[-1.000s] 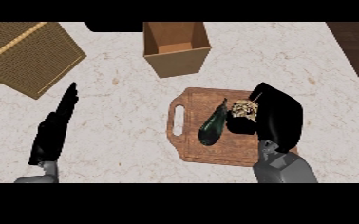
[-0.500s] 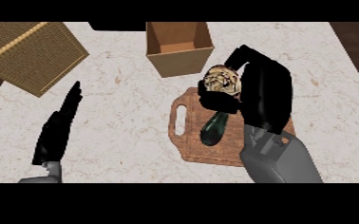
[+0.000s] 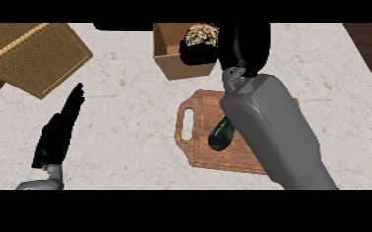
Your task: Pick the cupcake from the cutting board and place it in the cardboard box
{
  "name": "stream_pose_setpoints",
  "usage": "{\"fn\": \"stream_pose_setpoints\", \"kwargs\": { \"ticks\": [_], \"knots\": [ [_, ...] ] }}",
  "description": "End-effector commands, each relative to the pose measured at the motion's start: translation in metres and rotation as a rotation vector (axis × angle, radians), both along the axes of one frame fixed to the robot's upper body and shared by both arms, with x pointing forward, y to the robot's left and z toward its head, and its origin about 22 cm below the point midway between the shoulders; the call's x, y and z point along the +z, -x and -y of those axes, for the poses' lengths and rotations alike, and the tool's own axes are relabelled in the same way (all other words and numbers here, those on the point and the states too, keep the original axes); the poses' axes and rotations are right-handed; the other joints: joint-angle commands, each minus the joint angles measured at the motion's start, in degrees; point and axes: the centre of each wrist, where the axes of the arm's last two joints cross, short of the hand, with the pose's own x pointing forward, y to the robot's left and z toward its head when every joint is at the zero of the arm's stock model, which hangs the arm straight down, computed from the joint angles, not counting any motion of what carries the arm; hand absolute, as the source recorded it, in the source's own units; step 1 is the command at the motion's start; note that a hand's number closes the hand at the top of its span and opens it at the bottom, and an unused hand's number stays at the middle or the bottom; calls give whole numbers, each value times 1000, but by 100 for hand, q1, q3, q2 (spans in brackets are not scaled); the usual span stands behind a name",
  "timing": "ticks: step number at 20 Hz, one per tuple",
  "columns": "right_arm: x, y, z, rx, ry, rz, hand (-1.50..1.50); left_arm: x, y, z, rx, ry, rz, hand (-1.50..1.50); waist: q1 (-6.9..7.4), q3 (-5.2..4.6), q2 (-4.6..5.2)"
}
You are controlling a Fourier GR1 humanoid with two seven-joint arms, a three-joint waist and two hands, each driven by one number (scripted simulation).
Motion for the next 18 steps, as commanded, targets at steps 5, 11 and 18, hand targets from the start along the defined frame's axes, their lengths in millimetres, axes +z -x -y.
{"fn": "stream_pose_setpoints", "kwargs": {
  "ticks": [5, 11, 18],
  "knots": [
    [-4, -60, -20, -16, -19, -102, 150, 14, -16, 13, -19, 5, 6, 0, 97, 1, 37],
    [-36, -93, -6, -41, -31, -163, 150, 16, -8, 22, -48, 9, 16, 0, 256, 3, 111],
    [-59, -105, -4, -126, -114, -280, -150, 1, -2, 25, -56, -7, 24, 0, 388, -1, 143]
  ]
}}
